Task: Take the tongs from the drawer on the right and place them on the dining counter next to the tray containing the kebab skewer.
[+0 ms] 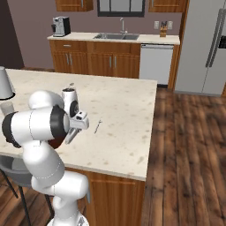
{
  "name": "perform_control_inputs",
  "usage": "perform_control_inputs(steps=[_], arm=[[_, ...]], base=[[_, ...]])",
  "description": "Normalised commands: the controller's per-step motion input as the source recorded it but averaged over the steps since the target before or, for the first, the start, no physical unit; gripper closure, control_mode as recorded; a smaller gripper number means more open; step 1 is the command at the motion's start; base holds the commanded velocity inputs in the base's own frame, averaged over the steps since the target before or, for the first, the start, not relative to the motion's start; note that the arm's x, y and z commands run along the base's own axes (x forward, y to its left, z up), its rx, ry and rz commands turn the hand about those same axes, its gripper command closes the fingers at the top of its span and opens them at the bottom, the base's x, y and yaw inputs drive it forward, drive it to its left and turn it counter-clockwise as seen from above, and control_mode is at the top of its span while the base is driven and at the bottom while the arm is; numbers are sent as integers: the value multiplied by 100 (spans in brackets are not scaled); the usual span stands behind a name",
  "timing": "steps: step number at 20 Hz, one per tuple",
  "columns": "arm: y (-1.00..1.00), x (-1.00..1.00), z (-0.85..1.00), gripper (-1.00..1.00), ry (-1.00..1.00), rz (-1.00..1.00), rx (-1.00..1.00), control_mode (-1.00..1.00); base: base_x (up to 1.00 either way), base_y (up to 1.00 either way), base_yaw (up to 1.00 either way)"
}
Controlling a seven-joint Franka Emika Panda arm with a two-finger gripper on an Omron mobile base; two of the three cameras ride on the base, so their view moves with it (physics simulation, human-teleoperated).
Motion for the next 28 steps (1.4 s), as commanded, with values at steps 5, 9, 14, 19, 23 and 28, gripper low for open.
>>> perform_control_inputs(steps=[5,9,14,19,23,28], arm=[[0,0,-25,100,-1,0,0,-100],[0,0,-24,100,0,0,0,-100],[3,0,-31,100,0,0,0,-100],[0,0,-43,100,0,0,0,-100],[0,0,-41,100,0,0,0,-100],[0,0,-40,100,-2,0,1,-100]], base=[[0,0,0],[0,0,0],[0,0,0],[0,0,0],[0,0,0],[0,0,0]])
